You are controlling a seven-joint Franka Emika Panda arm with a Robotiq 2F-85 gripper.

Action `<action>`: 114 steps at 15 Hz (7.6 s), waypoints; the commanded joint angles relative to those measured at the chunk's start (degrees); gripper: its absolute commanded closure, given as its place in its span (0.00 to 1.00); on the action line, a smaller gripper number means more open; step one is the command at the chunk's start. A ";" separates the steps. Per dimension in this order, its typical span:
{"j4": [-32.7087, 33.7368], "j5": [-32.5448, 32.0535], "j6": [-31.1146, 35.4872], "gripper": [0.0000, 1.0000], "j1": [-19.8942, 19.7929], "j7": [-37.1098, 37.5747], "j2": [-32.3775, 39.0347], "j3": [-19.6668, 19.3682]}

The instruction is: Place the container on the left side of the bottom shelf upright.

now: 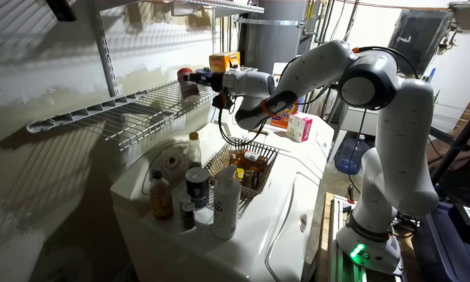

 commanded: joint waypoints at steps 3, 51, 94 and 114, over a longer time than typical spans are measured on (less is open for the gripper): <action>-5.08 9.44 11.20 0.61 -15.71 -17.98 -1.34 23.08; 13.48 8.46 23.99 0.00 -34.30 -47.49 16.41 43.30; 0.57 74.48 1.60 0.00 -1.36 -99.36 -1.94 31.17; 1.52 74.29 2.39 0.00 -1.42 -101.51 -5.06 29.66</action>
